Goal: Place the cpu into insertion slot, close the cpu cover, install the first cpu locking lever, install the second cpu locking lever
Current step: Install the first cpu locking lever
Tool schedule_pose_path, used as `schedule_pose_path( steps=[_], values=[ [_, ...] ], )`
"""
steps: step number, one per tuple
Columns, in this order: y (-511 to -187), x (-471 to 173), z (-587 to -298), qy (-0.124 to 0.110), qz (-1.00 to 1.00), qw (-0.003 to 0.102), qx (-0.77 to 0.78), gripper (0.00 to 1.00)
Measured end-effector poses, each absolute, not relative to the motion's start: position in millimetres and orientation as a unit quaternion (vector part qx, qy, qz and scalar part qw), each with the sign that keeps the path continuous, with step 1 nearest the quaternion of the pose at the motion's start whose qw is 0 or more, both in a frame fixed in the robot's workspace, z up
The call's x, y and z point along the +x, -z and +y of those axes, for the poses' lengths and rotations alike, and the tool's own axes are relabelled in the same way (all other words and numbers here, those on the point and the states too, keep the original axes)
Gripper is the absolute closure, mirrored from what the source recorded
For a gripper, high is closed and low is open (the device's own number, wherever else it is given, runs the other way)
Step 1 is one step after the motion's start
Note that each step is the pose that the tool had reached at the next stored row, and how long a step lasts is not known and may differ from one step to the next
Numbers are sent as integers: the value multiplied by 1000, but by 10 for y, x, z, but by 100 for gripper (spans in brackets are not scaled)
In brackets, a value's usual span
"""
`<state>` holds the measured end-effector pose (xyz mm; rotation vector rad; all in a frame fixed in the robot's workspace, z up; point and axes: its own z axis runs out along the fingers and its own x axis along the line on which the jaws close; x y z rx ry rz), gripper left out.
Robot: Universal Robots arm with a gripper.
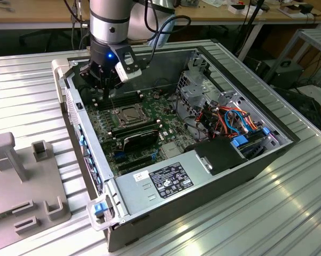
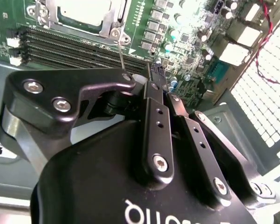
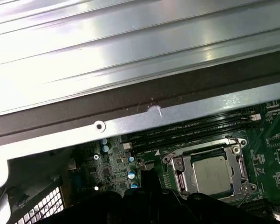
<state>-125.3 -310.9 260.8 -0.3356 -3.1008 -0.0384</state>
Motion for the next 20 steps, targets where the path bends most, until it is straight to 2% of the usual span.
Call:
schedule_pose_path(
  steps=[18, 20],
  values=[
    [-2547, -756, -3093, 12, -998, 10, -68, 89],
    [-2507, -705, -3098, 12, -999, 2, -33, 89]
  ],
)
